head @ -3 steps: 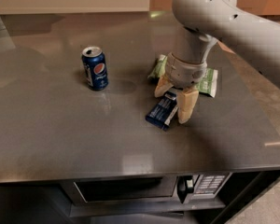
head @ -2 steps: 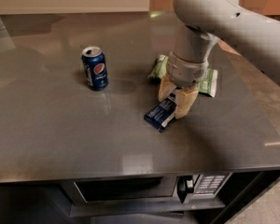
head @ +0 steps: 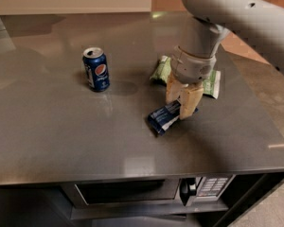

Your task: Pick rxbar blueberry

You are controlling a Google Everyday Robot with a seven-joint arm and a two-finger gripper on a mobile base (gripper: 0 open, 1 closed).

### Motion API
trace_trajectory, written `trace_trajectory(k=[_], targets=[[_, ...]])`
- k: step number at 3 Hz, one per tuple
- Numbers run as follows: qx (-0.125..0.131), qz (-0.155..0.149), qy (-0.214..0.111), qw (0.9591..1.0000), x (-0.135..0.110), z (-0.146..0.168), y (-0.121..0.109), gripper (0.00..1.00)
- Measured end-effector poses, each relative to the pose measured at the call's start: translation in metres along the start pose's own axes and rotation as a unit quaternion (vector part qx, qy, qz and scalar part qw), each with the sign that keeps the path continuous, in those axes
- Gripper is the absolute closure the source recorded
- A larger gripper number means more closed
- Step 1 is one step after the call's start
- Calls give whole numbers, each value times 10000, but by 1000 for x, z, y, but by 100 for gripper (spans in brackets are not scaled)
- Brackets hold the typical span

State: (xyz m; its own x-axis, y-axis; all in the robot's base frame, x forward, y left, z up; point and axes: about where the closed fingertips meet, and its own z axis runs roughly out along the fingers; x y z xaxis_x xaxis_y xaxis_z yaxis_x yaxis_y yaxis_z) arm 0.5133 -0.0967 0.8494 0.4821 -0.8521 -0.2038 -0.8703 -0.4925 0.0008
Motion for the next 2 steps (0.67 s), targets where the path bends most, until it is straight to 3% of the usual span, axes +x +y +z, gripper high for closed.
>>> trace_trajectory(k=[2], targets=[[576, -96, -446, 9973, -54, -79, 14, 100]])
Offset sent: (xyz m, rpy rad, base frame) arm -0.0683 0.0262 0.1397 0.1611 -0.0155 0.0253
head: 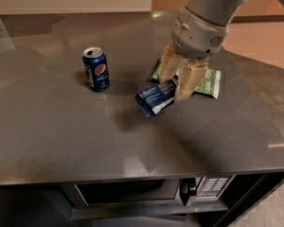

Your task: Pick rxbar blueberry

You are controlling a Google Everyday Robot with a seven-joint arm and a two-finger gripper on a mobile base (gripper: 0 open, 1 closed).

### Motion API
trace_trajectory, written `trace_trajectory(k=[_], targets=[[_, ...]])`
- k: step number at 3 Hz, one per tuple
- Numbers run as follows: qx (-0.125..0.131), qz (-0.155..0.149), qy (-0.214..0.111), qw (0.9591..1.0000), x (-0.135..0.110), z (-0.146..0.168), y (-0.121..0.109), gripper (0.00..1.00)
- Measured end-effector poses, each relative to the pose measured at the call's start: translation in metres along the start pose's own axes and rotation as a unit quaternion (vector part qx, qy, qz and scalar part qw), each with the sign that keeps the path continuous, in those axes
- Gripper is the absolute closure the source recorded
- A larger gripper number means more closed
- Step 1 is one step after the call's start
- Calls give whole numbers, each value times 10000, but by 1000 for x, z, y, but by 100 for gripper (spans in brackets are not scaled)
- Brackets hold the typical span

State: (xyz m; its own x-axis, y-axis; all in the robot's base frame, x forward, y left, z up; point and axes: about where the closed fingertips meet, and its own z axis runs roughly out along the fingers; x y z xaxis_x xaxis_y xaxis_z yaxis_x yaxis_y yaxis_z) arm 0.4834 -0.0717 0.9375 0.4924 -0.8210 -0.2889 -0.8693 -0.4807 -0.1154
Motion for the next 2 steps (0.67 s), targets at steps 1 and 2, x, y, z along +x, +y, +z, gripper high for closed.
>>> trace_trajectory(k=[1, 2], targets=[[246, -42, -191, 9995, -19, -24, -13, 100], [422, 42, -391, 9983, -28, -39, -24, 100]])
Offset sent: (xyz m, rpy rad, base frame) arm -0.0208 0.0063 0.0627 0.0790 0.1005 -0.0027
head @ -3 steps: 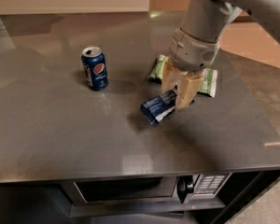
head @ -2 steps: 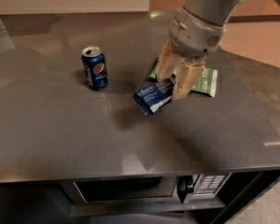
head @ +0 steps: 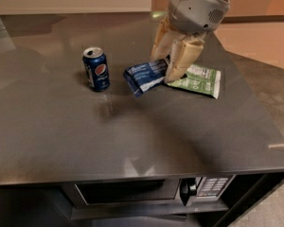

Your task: Pick rxbar blueberry

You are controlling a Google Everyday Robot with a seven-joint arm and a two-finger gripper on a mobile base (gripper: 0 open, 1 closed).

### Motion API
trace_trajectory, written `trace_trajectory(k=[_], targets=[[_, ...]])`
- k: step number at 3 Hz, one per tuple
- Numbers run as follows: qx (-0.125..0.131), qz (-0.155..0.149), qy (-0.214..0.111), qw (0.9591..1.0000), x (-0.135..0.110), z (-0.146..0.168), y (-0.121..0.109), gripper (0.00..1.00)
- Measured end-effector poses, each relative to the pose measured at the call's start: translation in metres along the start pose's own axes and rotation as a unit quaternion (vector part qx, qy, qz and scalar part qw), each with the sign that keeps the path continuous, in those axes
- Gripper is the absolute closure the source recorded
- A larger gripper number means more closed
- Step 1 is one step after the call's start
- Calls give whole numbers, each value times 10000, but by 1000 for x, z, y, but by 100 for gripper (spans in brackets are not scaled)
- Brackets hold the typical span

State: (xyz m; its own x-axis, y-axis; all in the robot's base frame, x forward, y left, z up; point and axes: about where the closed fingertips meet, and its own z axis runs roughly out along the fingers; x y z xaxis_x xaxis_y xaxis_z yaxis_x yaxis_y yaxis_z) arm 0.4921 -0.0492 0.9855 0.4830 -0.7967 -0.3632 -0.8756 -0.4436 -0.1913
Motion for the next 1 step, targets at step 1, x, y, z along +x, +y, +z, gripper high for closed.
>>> trace_trajectory(k=[1], targets=[[205, -20, -12, 9998, -2, 0, -11, 100]])
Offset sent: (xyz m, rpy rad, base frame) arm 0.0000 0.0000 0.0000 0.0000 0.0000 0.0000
